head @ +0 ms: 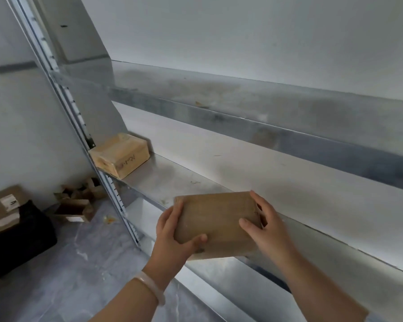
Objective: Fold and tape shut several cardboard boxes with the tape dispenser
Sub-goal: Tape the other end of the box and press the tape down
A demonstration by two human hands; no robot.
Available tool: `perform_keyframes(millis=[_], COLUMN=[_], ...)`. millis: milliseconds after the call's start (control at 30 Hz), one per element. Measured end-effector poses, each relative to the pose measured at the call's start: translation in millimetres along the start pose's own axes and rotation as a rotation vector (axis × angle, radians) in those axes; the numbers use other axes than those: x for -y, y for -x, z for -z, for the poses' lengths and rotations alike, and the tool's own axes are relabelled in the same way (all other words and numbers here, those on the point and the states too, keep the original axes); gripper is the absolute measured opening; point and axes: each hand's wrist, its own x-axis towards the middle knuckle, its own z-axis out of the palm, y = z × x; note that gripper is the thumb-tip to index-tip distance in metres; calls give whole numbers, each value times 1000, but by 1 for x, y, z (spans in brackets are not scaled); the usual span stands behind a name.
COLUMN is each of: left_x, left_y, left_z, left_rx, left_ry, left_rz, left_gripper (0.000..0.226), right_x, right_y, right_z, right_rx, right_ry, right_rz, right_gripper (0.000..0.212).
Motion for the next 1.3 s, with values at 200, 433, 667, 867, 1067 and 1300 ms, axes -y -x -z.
perform_keyframes(millis=[200,433,667,867,1067,1300], left_x=[4,19,26,32,39,57], left_y=[-32,-73,-109,-126,-140,-180], left_z=[40,53,57,69,83,102], left_rx=[12,60,14,-106,-256,-389], left_ry=[64,-111,-128,-100,-120,-81], left_rz=[10,-106,-61,19,139,220], left_gripper=[67,84,82,80,78,78], right_x=[12,18,16,21,21,30], right_y=[-33,-75,-117,-149,-175,-194], right_z=[-35,-47,-48,-59,-85,-125], right_rx=[26,38,94,163,206,253], right_ry=[70,159,239,298,409,439], right_rz=[33,54,90,188,315,383], right_gripper=[72,69,74,68,70,71])
